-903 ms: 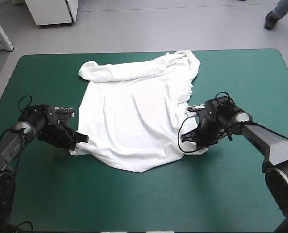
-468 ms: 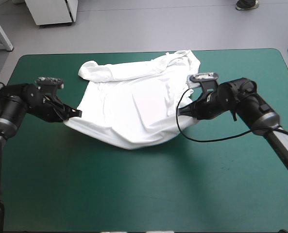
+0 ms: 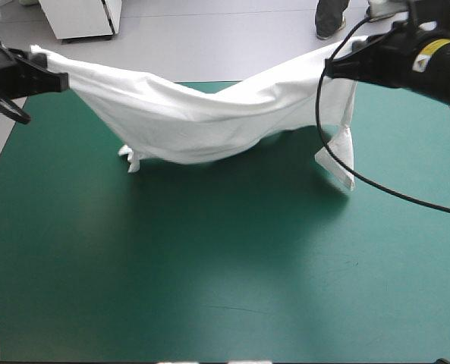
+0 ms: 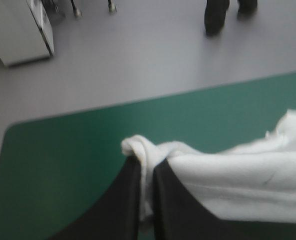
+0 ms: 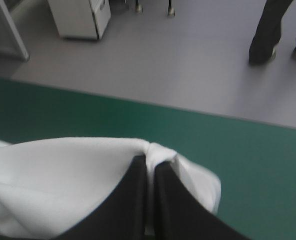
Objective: Fold the cloth
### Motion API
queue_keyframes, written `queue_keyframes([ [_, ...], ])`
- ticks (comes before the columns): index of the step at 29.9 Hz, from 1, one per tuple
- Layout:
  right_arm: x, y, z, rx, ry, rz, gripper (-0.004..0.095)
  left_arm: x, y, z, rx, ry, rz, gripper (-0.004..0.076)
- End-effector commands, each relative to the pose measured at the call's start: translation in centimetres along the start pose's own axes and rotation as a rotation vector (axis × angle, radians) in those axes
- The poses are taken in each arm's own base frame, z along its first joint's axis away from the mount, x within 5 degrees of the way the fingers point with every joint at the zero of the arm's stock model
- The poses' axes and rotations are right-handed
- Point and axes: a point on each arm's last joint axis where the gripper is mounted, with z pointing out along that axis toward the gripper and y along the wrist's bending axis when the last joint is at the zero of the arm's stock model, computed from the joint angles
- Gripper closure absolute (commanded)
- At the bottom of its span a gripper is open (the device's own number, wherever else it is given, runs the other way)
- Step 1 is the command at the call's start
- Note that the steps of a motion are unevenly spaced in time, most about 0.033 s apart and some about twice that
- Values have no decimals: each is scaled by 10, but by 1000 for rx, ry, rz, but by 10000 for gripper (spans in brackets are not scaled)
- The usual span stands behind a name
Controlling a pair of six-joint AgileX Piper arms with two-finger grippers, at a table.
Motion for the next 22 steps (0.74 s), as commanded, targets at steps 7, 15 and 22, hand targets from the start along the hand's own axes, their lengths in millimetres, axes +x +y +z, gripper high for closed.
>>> queue_keyframes([
  [7, -46, -17, -121, 52, -503, 15, 922, -50, -8, -116, -84, -540, 61, 733],
  [15, -52, -20, -150, 53, -633, -2, 922, -54, 0, -143, -235, -631, 103, 733],
  [22, -64, -12, -101, 54, -632, -54, 923, -64, 2, -97, -176, -587, 125, 733],
])
